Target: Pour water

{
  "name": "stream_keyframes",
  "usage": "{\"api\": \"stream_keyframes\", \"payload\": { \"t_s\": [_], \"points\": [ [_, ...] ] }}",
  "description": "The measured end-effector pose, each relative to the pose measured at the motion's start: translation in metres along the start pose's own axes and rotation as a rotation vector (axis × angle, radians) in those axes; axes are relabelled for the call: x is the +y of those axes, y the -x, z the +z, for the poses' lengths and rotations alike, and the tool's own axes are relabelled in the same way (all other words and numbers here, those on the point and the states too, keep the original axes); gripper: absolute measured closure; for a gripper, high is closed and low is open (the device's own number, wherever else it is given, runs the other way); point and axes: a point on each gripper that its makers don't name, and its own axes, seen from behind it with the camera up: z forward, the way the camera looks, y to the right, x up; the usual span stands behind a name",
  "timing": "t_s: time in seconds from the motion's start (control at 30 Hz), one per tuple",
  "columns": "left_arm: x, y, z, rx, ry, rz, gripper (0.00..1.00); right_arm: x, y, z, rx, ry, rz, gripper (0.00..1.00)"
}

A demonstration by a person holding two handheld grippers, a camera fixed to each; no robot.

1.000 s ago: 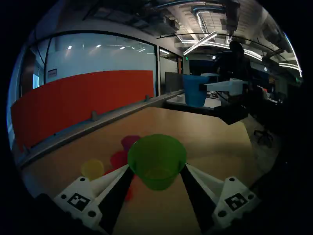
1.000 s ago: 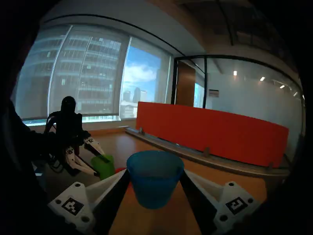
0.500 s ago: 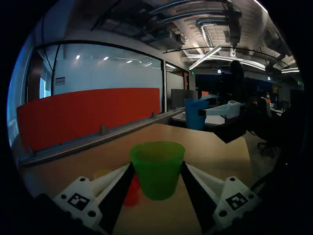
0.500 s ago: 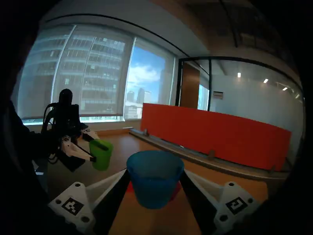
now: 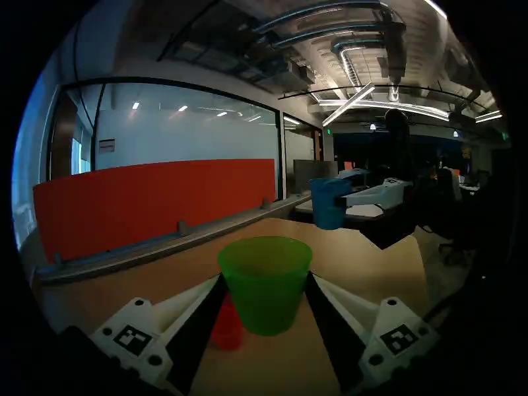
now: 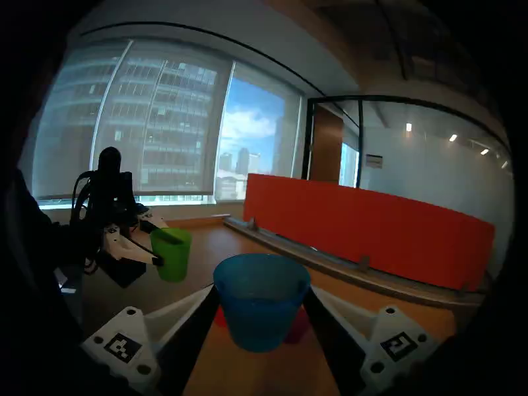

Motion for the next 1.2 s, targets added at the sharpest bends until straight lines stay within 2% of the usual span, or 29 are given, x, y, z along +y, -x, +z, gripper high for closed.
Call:
{"api": "stream_keyframes", "payload": {
  "t_s": [0.2, 0.4, 0.6, 1.2],
  "points": [
    [-0.003, -0.003, -0.002, 0.021, -0.009, 0.005, 0.17, -0.006, -0.005, 0.007, 0.004, -0.017, -0.020, 0.11],
    [-0.003, -0.002, -0.004, 0.032, -0.013, 0.015, 0.17, -0.011, -0.015, 0.017, 0.015, -0.036, -0.065, 0.11],
    [-0.002, -0.004, -0.005, 0.042, -0.018, 0.022, 0.17, -0.016, -0.027, 0.028, 0.025, -0.050, -0.132, 0.11],
    [0.001, 0.000, 0.007, 0.041, 0.003, -0.004, 0.18, -0.020, -0.073, 0.055, 0.070, -0.076, -0.347, 0.11]
  ]
}}
